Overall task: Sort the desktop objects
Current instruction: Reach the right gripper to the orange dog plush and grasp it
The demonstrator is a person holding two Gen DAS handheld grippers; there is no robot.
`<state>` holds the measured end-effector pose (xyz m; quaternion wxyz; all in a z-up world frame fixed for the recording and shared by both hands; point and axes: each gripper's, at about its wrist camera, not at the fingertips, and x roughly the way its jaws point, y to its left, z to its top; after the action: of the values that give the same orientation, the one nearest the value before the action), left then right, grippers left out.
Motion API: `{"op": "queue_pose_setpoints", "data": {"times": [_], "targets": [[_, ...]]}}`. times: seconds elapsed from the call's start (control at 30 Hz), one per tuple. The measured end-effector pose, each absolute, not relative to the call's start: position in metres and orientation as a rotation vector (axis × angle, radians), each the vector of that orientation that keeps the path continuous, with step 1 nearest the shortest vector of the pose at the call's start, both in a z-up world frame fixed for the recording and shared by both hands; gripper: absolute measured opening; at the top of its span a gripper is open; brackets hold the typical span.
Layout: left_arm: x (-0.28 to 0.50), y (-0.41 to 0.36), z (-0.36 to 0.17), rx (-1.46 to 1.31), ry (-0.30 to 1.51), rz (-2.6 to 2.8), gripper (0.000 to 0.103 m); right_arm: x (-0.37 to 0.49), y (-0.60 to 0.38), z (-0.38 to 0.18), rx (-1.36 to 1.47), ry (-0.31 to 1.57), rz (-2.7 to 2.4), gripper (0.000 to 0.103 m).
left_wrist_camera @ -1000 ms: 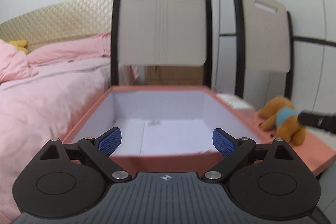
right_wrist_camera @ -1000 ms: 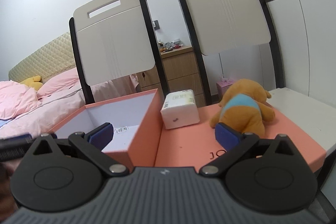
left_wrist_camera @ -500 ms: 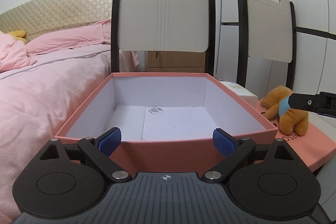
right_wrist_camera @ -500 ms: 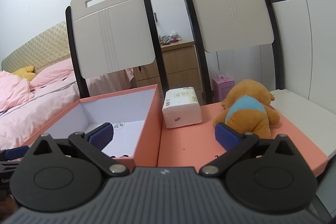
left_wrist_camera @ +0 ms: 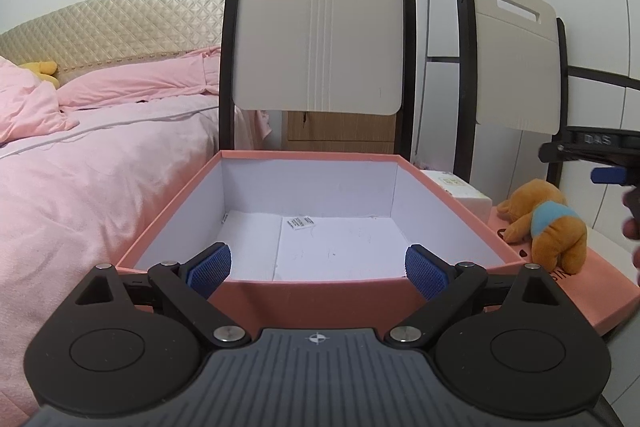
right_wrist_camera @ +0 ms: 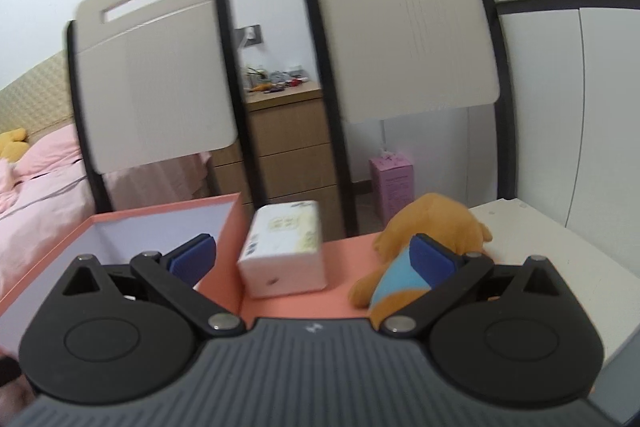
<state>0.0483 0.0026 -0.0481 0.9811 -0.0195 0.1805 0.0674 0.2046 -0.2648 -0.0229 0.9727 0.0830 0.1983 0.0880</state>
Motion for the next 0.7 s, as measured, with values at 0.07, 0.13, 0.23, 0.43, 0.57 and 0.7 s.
{"op": "queue_pose_setpoints", "data": {"times": [0.07,0.13,0.23,0.43,0.57,0.7], "targets": [[0.047,0.001,-0.047,-0.035,0.354,0.140,0.096,0.222,-0.267,-0.023,0.164,0.414,0.165,0.103],[0.045,0.000,-0.045,-0.035,0.342,0.140,0.096,0.239,-0.270,-0.024,0.166,0.432,0.147,0.103],[0.046,-0.002,-0.045,-0.033,0.344,0.130,0.096,0.262,-0.272,-0.033,0.163,0.485,0.126,0.103],[0.047,-0.001,-0.046,-0.038,0.361,0.134,0.096,0.294,-0.270,-0.065,0.065,0.611,0.053,0.103],[0.047,-0.001,-0.047,-0.034,0.361,0.129,0.096,0.306,-0.278,-0.083,0.021,0.649,-0.038,0.103],[0.047,0.000,-0.048,-0.041,0.370,0.129,0.096,0.312,-0.288,-0.100,0.019,0.692,-0.058,0.103]]}}
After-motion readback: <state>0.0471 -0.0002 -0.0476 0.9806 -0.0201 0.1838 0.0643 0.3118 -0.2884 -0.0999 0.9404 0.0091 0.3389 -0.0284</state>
